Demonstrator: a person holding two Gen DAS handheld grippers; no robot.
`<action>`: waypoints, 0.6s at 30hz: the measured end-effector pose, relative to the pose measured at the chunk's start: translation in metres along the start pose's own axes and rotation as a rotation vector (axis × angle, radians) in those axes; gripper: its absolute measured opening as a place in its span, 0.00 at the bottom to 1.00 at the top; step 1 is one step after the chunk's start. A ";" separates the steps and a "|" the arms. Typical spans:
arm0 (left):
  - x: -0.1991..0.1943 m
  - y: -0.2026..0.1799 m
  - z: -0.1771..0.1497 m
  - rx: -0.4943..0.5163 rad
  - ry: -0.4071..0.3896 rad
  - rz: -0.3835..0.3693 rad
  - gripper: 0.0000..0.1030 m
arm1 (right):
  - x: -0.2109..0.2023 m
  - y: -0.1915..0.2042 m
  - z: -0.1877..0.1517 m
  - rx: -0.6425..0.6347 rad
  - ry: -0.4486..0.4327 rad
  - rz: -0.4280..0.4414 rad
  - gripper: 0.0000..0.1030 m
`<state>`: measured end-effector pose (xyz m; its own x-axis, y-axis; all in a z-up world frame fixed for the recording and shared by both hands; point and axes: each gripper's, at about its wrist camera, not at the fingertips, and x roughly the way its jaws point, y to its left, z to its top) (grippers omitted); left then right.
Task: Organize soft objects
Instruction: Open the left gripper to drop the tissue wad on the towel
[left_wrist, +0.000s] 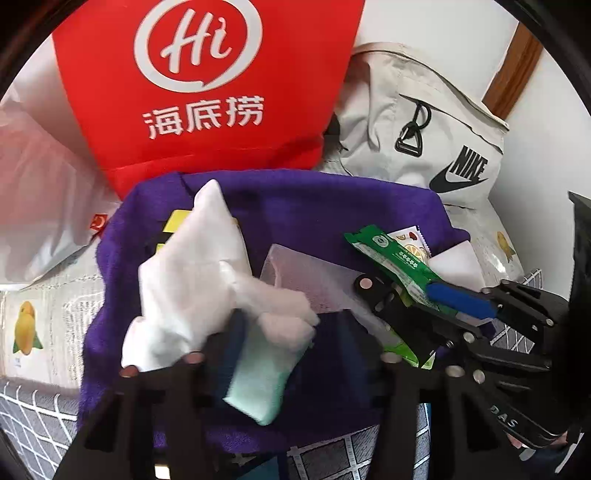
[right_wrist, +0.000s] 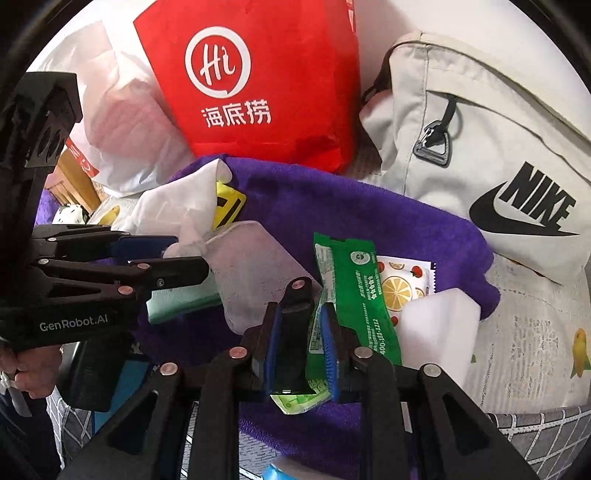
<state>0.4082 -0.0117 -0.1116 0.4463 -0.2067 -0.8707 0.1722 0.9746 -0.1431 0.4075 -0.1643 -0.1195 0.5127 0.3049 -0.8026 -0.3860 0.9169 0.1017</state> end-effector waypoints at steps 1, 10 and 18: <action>-0.003 0.001 0.000 -0.001 -0.004 0.003 0.55 | -0.004 0.000 0.000 -0.001 -0.007 -0.006 0.36; -0.040 0.002 -0.012 -0.018 -0.038 0.072 0.70 | -0.046 0.005 -0.007 0.015 -0.081 -0.070 0.61; -0.086 0.001 -0.052 -0.056 -0.056 0.104 0.77 | -0.093 0.027 -0.032 0.003 -0.118 -0.128 0.76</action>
<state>0.3246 0.0118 -0.0614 0.5076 -0.1075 -0.8549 0.0739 0.9940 -0.0812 0.3245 -0.1765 -0.0611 0.6443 0.2134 -0.7344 -0.3091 0.9510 0.0051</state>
